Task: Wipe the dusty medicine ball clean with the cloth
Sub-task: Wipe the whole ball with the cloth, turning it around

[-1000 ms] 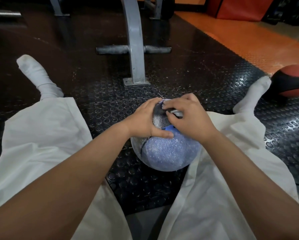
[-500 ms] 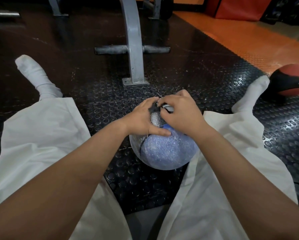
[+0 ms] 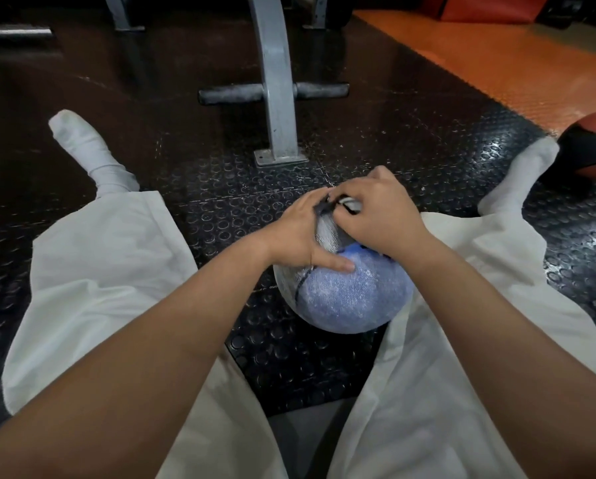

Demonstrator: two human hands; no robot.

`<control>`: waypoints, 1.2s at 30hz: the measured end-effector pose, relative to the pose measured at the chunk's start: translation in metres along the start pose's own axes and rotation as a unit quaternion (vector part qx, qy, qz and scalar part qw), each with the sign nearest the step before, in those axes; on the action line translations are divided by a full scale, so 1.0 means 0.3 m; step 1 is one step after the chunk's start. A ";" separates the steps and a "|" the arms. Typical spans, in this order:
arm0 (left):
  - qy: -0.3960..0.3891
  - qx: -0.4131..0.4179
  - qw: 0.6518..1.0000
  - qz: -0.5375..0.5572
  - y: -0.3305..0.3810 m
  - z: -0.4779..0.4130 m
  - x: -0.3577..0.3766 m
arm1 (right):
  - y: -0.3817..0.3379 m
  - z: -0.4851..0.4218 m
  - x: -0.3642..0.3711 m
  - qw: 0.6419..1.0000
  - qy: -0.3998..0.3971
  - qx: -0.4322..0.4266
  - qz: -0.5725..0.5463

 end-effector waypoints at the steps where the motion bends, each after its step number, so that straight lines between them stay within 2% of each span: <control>1: -0.006 -0.005 1.000 0.023 -0.005 -0.003 -0.009 | -0.010 0.018 -0.003 1.000 0.016 -0.003 -0.015; 4: -0.023 -0.004 0.999 0.024 -0.018 -0.017 -0.016 | -0.056 0.103 -0.010 0.997 0.056 -0.036 -0.048; 8: 0.001 0.016 1.000 -0.009 0.003 -0.012 -0.012 | -0.084 0.143 -0.031 0.992 0.050 -0.101 -0.051; 12: 0.007 0.035 0.999 -0.015 0.005 -0.002 0.020 | -0.013 0.034 -0.039 0.999 0.037 -0.017 -0.023; 14: 0.014 0.032 0.999 -0.010 0.005 0.005 0.016 | 0.019 -0.021 -0.010 1.000 -0.003 0.024 0.003; 17: 0.001 0.019 1.000 0.014 -0.010 -0.002 0.001 | 0.025 -0.013 0.005 0.999 -0.006 0.028 -0.024; 20: -0.017 0.003 1.000 0.024 -0.029 -0.021 -0.015 | -0.025 0.078 -0.007 0.997 0.029 -0.014 -0.069; 23: -0.016 0.007 1.000 0.005 -0.016 -0.031 -0.022 | -0.087 0.159 -0.005 0.993 0.020 -0.109 -0.047; 26: -0.037 -0.001 0.999 -0.030 -0.006 -0.021 -0.002 | -0.074 0.158 -0.023 0.988 0.016 -0.139 -0.061; 29: -0.028 0.012 0.999 -0.040 0.004 -0.011 0.009 | -0.030 0.076 -0.036 0.994 0.020 -0.077 -0.069; 32: -0.013 0.009 1.000 -0.027 -0.009 -0.010 0.003 | 0.012 -0.012 0.002 0.999 -0.027 0.002 -0.040; 34: -0.024 -0.005 1.000 0.007 -0.025 -0.013 -0.005 | 0.021 -0.022 0.027 0.998 -0.043 0.010 -0.032; 36: -0.045 -0.012 0.998 0.032 -0.032 -0.018 -0.011 | -0.005 0.012 0.022 0.999 -0.022 -0.011 -0.045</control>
Point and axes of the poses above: each hand's wrist, its own z-axis away from the middle knuckle, its own x-axis out of the palm, y = z × x, the point moved 9 cm from there along -z, towards the middle knuckle, and after that the axes turned 7 degrees about -x, right-handed, at the moved point
